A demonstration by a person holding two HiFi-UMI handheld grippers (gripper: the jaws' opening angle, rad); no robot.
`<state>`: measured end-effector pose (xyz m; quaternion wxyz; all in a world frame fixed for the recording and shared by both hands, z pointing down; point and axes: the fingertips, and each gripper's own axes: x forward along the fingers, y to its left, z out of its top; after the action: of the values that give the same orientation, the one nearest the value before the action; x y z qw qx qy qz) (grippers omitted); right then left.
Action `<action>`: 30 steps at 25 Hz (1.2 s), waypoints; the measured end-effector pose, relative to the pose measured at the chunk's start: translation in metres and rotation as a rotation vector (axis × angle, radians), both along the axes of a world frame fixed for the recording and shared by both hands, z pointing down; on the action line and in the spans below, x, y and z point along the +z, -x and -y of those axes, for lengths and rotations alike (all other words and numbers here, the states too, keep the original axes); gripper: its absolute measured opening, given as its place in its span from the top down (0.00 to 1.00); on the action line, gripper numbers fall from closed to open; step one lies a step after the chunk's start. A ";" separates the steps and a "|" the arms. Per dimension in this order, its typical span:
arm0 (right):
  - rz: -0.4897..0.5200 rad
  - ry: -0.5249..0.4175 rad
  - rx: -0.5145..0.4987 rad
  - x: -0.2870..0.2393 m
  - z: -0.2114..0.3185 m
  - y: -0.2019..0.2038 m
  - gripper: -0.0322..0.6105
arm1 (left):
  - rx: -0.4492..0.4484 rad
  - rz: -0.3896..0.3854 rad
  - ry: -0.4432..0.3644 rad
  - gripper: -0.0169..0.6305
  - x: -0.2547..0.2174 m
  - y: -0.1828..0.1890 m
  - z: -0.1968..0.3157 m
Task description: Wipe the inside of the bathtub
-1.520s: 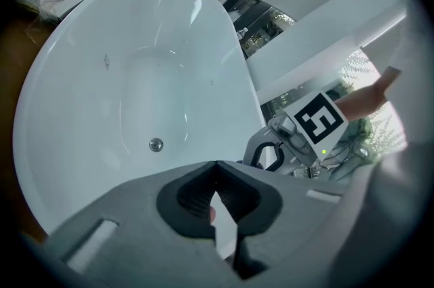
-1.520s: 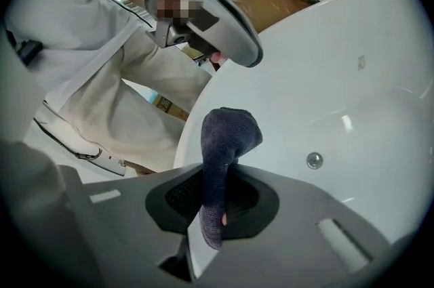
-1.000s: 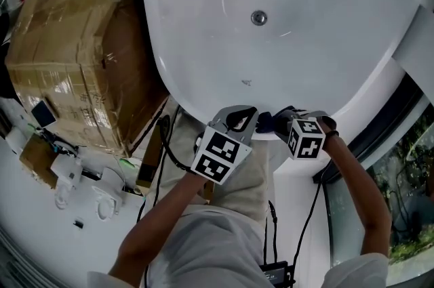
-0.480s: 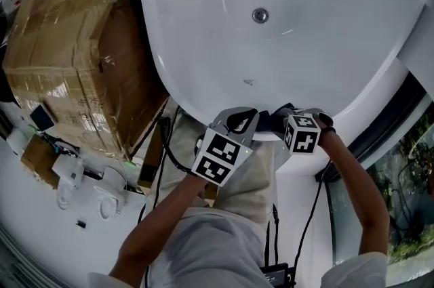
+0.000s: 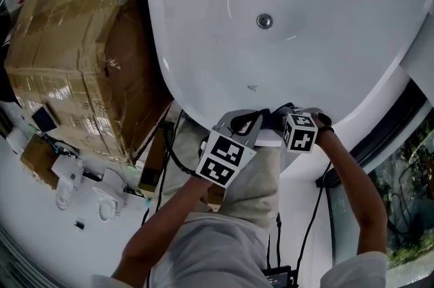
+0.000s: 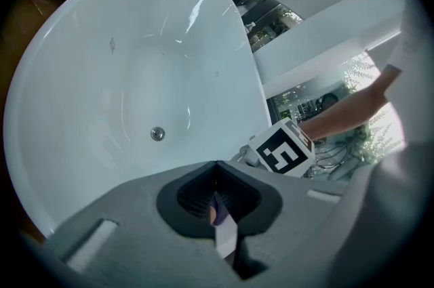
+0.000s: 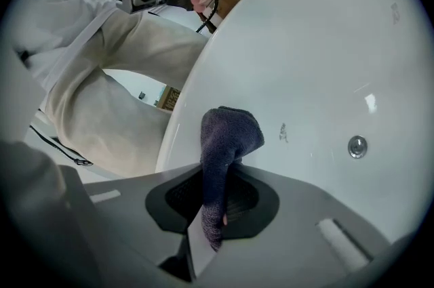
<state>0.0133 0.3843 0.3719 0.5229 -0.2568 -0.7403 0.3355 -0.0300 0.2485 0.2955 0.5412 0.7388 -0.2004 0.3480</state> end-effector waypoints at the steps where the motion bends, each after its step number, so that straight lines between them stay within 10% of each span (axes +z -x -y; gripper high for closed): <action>1: -0.003 -0.006 0.001 0.004 0.002 0.001 0.87 | -0.002 0.000 -0.001 0.98 0.001 0.000 0.001; 30: -0.037 -0.157 -0.008 0.098 0.032 0.004 0.87 | -0.032 0.045 0.030 0.98 0.066 -0.003 0.005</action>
<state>0.0092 0.3524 0.4702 0.5564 -0.2118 -0.7534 0.2791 -0.0269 0.2436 0.3612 0.5530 0.7193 -0.2192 0.3588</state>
